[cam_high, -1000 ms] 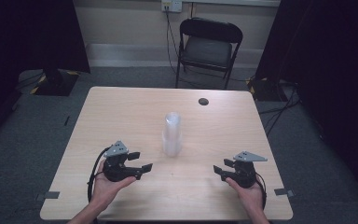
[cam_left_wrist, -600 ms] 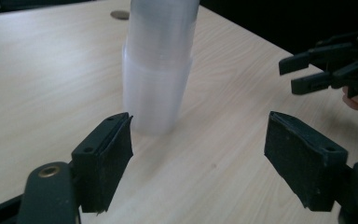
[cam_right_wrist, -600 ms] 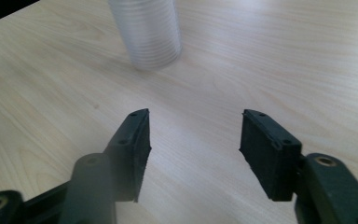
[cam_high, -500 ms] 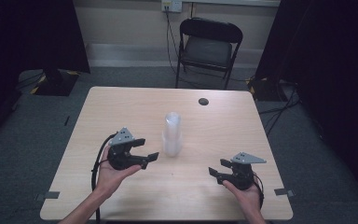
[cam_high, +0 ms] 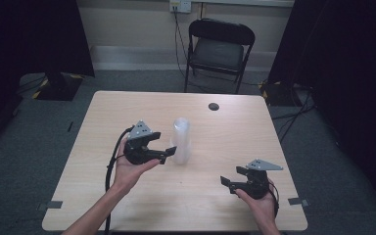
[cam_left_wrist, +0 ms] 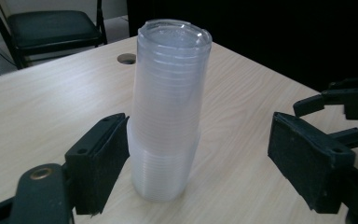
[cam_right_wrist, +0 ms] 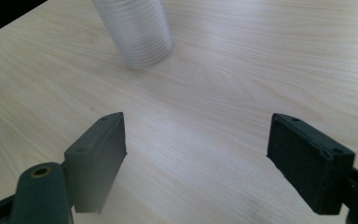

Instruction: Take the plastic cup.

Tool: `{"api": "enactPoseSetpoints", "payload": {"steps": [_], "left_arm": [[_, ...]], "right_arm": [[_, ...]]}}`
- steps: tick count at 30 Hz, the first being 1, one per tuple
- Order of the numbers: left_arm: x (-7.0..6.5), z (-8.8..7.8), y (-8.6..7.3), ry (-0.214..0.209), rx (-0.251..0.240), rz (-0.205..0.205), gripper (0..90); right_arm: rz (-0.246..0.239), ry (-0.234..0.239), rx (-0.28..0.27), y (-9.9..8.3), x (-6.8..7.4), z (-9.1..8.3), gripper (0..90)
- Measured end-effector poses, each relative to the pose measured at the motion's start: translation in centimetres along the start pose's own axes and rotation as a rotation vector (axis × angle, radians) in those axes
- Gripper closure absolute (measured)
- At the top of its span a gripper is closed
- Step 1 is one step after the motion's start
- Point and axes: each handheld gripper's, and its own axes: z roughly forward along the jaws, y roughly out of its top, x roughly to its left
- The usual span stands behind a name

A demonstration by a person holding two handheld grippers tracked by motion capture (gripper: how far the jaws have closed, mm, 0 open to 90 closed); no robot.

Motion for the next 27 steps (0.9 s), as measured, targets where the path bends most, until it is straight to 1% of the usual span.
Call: {"api": "enactPoseSetpoints", "payload": {"steps": [2,3,4,5,6,7,9,11,12,13,14,16,17,18,19,20,21,22,23,24,25,27], "left_arm": [[0.0,0.1,0.2,0.002,-0.006,0.007,20.5],[0.3,0.4,0.7,-0.002,-0.03,-0.003,20.4],[0.5,0.6,0.9,0.0,-0.041,-0.012,20.4],[0.6,0.9,1.1,-0.001,-0.038,-0.029,20.2],[0.7,1.1,1.3,-0.003,-0.03,-0.031,19.0],[0.7,1.4,1.5,0.007,-0.026,-0.024,18.7],[0.6,2.0,1.8,0.023,-0.025,0.008,18.8],[0.7,2.6,1.9,0.016,-0.015,0.001,18.4],[0.7,2.6,1.9,0.016,-0.015,0.001,18.2],[0.8,3.2,1.9,0.023,-0.014,0.006,18.3],[0.8,3.2,1.9,0.023,-0.014,0.006,18.3],[1.2,3.7,2.0,0.025,-0.024,0.025,18.5],[1.4,4.0,2.1,0.023,-0.025,0.022,18.5],[1.6,4.2,2.1,0.023,-0.023,0.025,20.5],[1.9,4.4,2.2,0.015,-0.036,0.02,22.6],[1.9,4.4,2.2,0.015,-0.036,0.02,24.1],[2.0,4.6,2.3,0.017,-0.039,0.023,23.7],[2.0,5.1,2.4,0.007,-0.043,0.022,24.1],[2.0,5.4,2.4,-0.001,-0.033,0.021,24.2],[2.0,5.4,2.4,-0.001,-0.033,0.021,24.4],[1.9,6.0,2.3,0.003,-0.008,0.037,24.4],[1.8,6.3,2.2,0.002,-0.004,0.039,24.4]], "right_arm": [[-0.001,0.0,0.0,0.0,0.0,0.0,18.5],[-0.004,-0.005,-0.003,0.1,0.1,0.0,17.4],[-0.007,-0.003,-0.004,0.0,0.2,0.0,17.4],[-0.007,-0.002,-0.002,0.0,0.2,0.0,17.2],[-0.004,-0.002,0.0,0.0,0.2,0.1,16.9],[-0.004,-0.001,0.002,0.0,0.2,0.1,16.9],[-0.003,0.002,0.009,-0.1,0.2,0.2,16.9],[-0.002,0.002,0.012,-0.1,0.2,0.3,16.9],[-0.002,0.002,0.012,-0.1,0.2,0.3,16.9],[-0.002,0.003,0.013,-0.1,0.1,0.3,17.2],[-0.002,0.003,0.013,-0.1,0.1,0.3,17.2],[-0.006,0.005,0.016,-0.2,0.1,0.2,18.0],[-0.004,0.005,0.019,-0.2,0.1,0.2,18.0],[-0.002,0.005,0.021,-0.3,0.1,0.2,17.9],[-0.005,0.005,0.022,-0.3,0.1,0.2,18.0],[-0.005,0.005,0.022,-0.3,0.1,0.2,18.0],[-0.005,0.002,0.026,-0.4,0.1,0.2,18.0],[-0.007,0.001,0.029,-0.4,0.1,0.3,18.0],[-0.005,0.001,0.032,-0.4,0.1,0.3,18.0],[-0.005,0.001,0.032,-0.4,0.1,0.3,18.0],[-0.009,0.003,0.037,-0.4,0.1,0.5,18.0],[-0.008,0.004,0.039,-0.4,0.1,0.6,18.0]]}}
